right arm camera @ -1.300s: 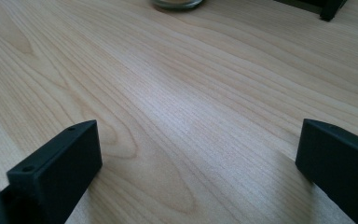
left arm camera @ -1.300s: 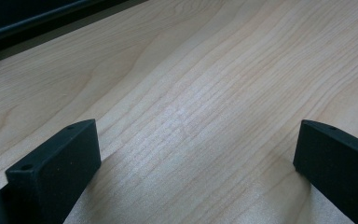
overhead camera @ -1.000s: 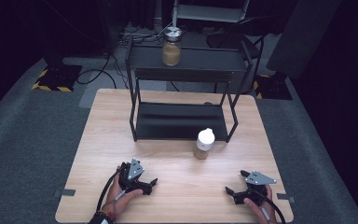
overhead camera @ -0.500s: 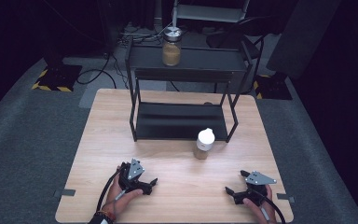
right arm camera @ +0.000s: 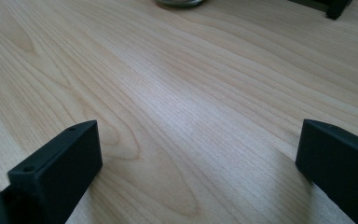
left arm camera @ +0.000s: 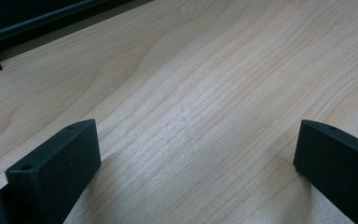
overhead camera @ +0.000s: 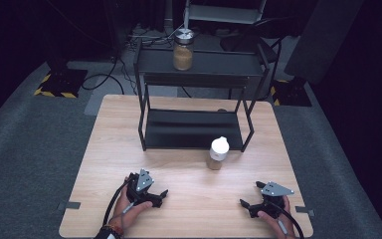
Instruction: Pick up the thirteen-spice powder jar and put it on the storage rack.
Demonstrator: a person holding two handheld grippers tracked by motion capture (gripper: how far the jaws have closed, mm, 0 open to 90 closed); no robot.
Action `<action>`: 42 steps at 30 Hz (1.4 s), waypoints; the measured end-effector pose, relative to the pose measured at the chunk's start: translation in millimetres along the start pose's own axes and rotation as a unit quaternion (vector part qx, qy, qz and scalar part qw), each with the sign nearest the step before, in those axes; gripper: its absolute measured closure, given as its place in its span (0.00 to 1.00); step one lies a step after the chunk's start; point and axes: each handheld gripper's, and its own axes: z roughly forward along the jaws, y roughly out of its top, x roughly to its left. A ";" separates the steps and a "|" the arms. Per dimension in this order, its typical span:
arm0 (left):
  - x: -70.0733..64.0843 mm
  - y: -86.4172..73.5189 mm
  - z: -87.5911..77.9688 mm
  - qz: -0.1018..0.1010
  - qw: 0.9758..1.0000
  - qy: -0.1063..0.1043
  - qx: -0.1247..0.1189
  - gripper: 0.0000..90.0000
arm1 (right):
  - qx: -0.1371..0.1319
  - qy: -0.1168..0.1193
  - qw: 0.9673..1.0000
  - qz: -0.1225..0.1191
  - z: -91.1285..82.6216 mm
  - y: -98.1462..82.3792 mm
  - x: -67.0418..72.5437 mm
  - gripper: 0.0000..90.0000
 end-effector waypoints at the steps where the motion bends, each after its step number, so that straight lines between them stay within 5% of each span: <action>1: -0.1 0.0 0.0 0.000 1.000 0.000 0.000 0.00 | 0.002 0.002 1.000 -0.005 -0.5 1.5 -0.7 0.00; 9: 0.0 -0.1 0.0 0.000 1.000 0.000 0.000 0.00 | -0.025 0.023 0.999 -0.024 -4.7 14.9 -3.9 0.01; 23: -0.1 0.0 -0.1 -0.001 1.000 0.001 0.000 0.00 | -0.080 0.062 0.995 -0.016 -1.5 45.2 -13.4 0.00; 42: -0.1 0.0 -0.1 -0.001 1.000 0.001 0.000 0.00 | -0.075 0.071 0.994 -0.038 33.8 109.7 -20.8 0.00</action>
